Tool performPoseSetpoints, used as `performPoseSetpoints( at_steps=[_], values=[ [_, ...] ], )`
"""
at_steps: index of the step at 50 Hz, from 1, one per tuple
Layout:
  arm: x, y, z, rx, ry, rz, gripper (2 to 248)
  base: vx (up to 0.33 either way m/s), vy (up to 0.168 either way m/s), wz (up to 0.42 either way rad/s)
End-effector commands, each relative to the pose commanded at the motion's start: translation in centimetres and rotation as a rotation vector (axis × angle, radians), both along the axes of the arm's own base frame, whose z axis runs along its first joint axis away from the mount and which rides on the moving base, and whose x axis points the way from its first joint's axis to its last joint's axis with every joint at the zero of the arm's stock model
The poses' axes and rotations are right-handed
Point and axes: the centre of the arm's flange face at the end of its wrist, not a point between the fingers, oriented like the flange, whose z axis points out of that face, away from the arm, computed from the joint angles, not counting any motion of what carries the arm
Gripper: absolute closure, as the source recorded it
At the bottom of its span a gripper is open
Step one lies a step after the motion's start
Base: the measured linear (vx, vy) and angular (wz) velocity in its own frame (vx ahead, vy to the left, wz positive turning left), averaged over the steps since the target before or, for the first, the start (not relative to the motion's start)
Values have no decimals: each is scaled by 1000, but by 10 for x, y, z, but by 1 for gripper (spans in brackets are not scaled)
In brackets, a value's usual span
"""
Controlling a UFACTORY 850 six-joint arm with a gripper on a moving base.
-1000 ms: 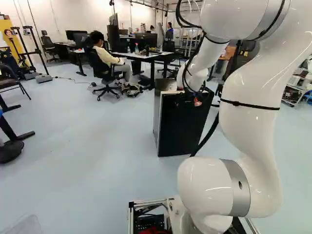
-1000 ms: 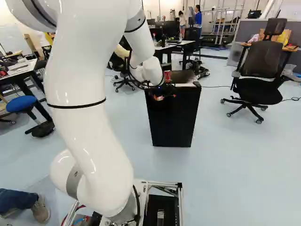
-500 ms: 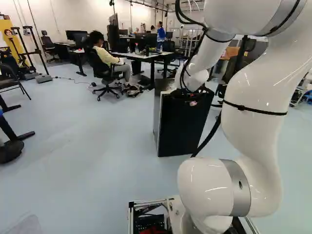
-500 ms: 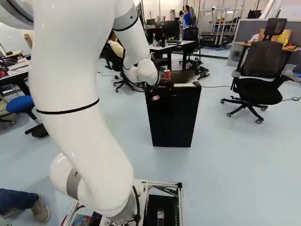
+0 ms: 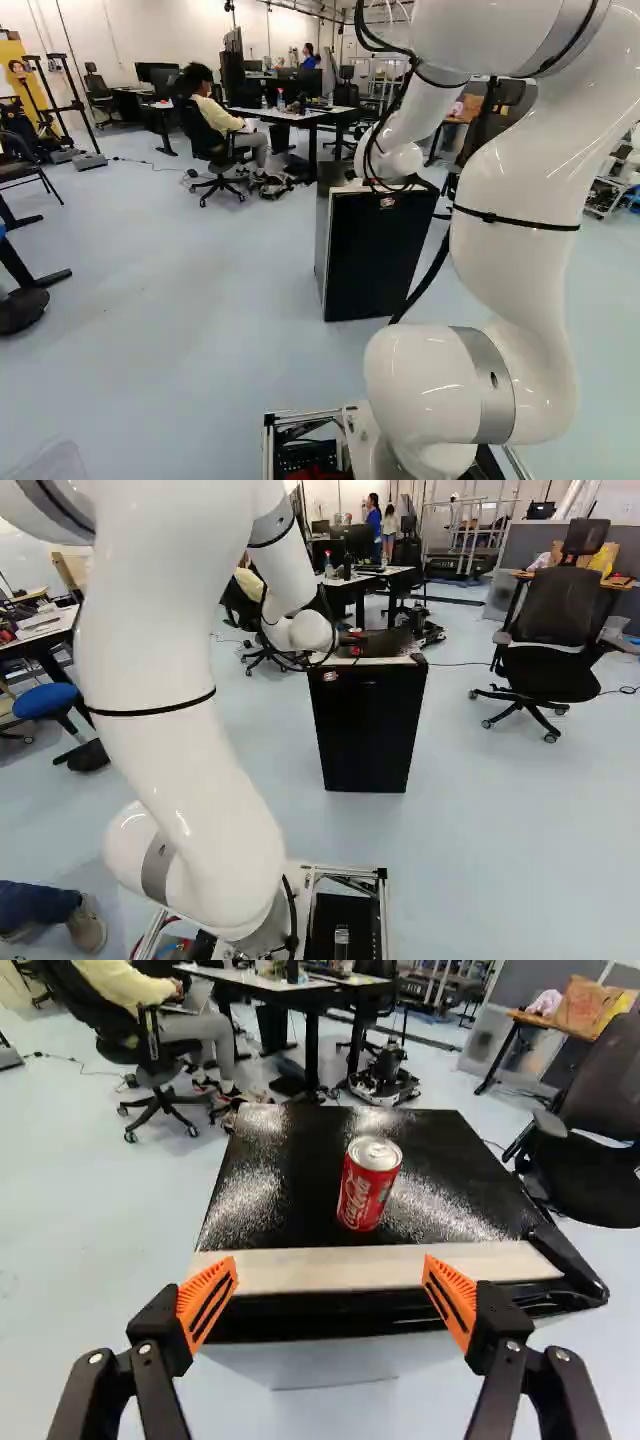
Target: Grab a drink from the fridge
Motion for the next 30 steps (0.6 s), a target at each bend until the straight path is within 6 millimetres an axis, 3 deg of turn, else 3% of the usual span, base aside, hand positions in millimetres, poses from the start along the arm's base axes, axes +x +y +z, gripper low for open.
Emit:
performPoseSetpoints(
  at_steps=[30],
  values=[
    [60,-10,-6,54,-92,-78,3,0,0,0]
  ],
)
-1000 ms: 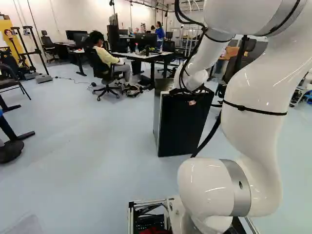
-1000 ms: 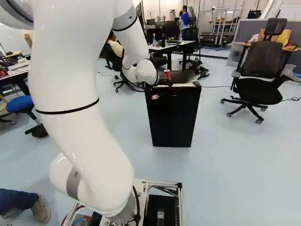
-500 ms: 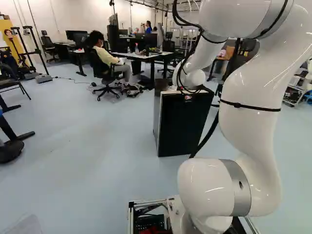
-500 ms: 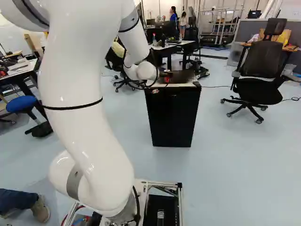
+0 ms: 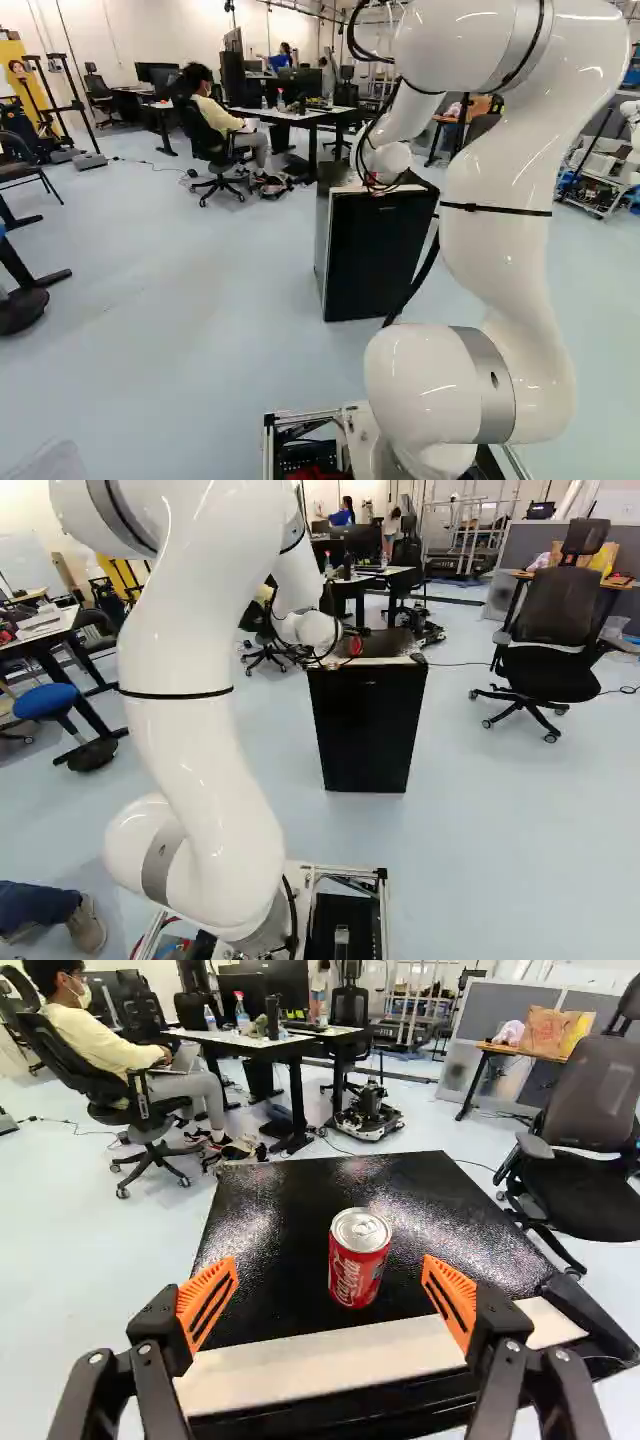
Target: Grab a drink from the fridge
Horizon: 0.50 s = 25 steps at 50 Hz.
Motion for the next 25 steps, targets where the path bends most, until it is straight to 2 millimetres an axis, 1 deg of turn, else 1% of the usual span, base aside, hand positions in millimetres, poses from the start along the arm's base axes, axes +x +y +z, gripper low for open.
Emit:
performPoseSetpoints(
  at_steps=[4,15,25],
  values=[
    [4,-2,-3,7,0,-10,3,0,0,0],
    [27,-11,-19,25,2,-39,3,0,0,0],
    [41,-22,-33,26,8,-51,3,0,0,0]
  ],
)
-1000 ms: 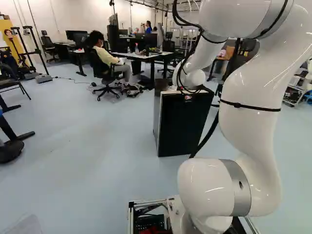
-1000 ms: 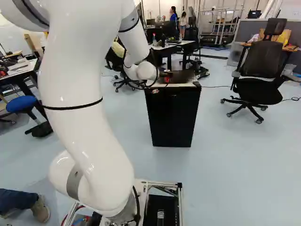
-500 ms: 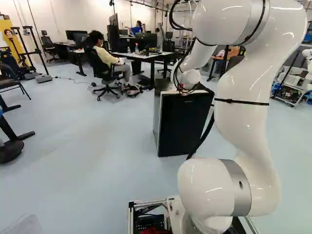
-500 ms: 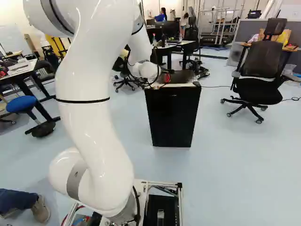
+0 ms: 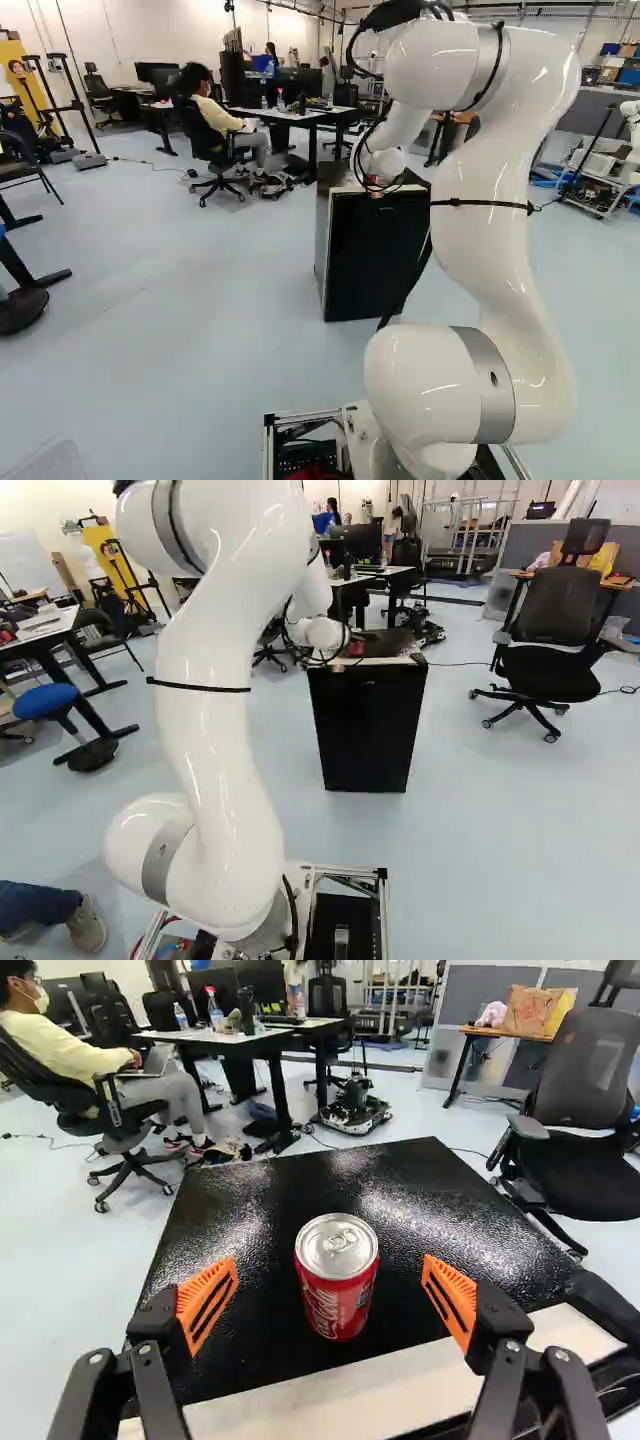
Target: Grab a drink from the fridge
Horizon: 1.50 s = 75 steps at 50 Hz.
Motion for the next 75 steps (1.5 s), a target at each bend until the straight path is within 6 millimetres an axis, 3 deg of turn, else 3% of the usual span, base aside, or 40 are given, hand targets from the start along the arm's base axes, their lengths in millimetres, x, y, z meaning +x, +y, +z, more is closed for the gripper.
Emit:
performPoseSetpoints(
  at_steps=[7,25,26,30,31,35,36,40,41,52,75],
  values=[
    [5,-6,-9,2,8,-7,3,0,0,0],
    [5,-6,-9,2,8,-7,8,0,0,0],
    [5,-6,-9,2,8,-7,43,0,0,0],
    [5,-6,-9,2,8,-7,43,0,0,0],
    [5,-6,-9,2,8,-7,82,0,0,0],
    [5,-6,-9,2,8,-7,82,0,0,0],
    [5,-6,-9,2,8,-7,120,0,0,0],
    [5,-6,-9,2,8,-7,120,0,0,0],
    [5,-6,-9,2,8,-7,150,0,0,0],
    [5,-5,-6,1,4,-7,150,0,0,0],
    [2,-5,20,-7,-33,-6,150,0,0,0]
  ],
)
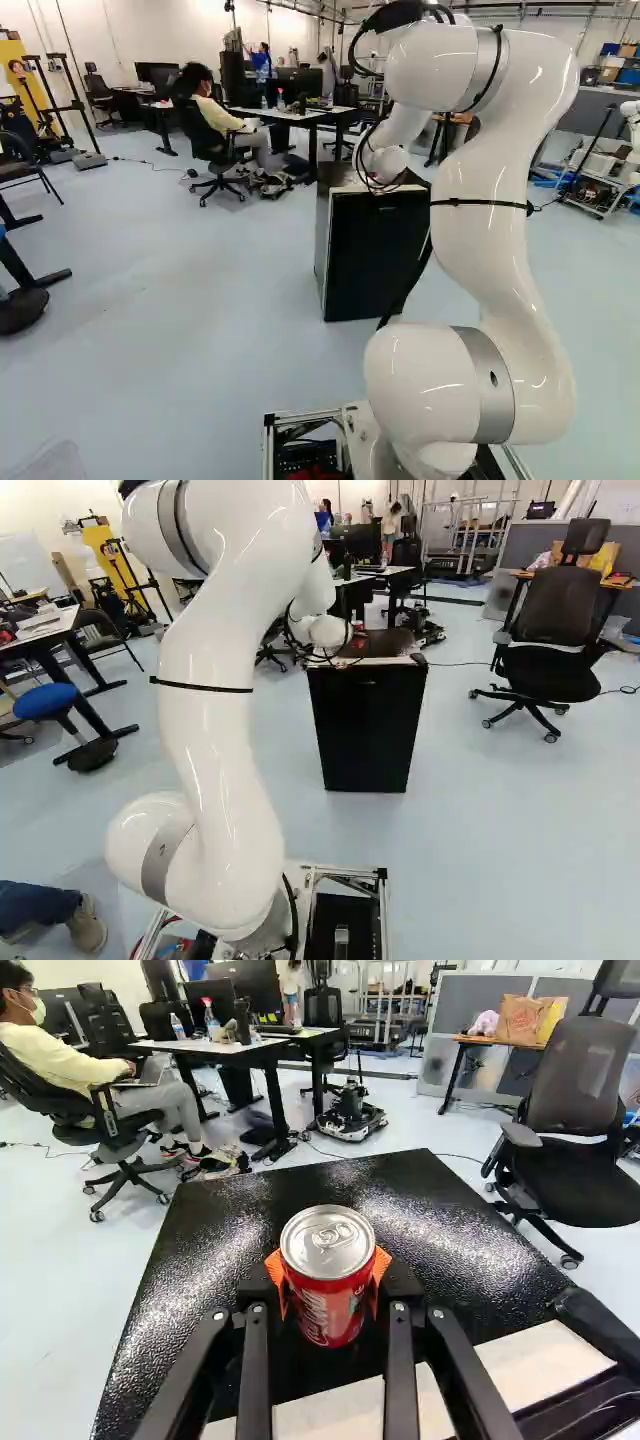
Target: Grab a drink from the fridge
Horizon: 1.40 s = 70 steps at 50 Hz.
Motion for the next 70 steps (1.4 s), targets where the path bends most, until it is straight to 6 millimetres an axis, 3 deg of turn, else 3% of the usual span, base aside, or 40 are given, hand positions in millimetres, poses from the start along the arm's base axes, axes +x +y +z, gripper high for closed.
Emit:
performPoseSetpoints(
  at_steps=[13,39,70],
  values=[
    [-2,0,15,-5,-22,0,150,0,0,0],
    [-7,4,16,-5,-22,4,150,0,0,0],
    [-41,25,19,-7,-21,28,150,0,0,0]
  ],
)
